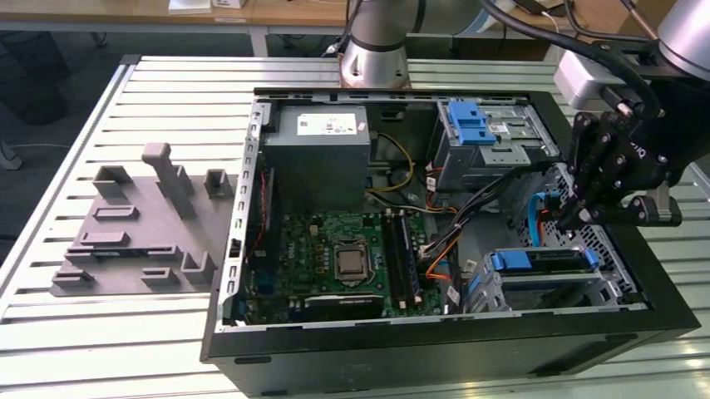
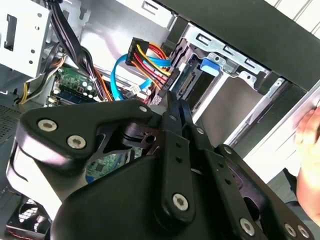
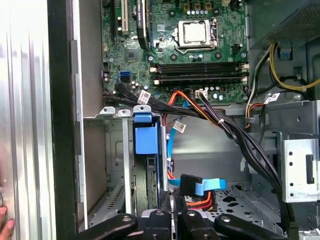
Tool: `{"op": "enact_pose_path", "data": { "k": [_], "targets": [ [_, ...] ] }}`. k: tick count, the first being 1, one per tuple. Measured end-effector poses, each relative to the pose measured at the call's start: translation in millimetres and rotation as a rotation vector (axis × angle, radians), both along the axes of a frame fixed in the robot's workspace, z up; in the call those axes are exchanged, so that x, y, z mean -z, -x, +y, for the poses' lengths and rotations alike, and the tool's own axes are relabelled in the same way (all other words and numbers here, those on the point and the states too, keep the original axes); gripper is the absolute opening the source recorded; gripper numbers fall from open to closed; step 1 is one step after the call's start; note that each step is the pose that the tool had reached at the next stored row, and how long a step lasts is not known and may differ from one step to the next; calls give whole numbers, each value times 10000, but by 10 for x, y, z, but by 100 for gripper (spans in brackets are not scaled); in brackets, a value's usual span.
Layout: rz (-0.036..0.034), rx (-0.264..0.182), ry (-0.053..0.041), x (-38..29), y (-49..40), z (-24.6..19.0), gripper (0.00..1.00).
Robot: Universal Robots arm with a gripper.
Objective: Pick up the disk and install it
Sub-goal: 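Insert the first disk wire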
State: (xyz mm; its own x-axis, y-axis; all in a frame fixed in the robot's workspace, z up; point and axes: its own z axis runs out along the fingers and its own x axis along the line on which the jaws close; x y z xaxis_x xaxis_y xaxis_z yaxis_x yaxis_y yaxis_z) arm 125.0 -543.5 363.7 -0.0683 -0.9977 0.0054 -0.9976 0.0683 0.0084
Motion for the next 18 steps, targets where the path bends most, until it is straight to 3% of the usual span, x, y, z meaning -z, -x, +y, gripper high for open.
{"op": "enact_pose_path", "data": {
  "k": [7, 8, 18],
  "targets": [
    [0, 264, -1, 15, -13, 38, 19],
    [0, 264, -1, 17, -13, 41, 25],
    [0, 264, -1, 47, -16, 73, 25]
  ]
}}
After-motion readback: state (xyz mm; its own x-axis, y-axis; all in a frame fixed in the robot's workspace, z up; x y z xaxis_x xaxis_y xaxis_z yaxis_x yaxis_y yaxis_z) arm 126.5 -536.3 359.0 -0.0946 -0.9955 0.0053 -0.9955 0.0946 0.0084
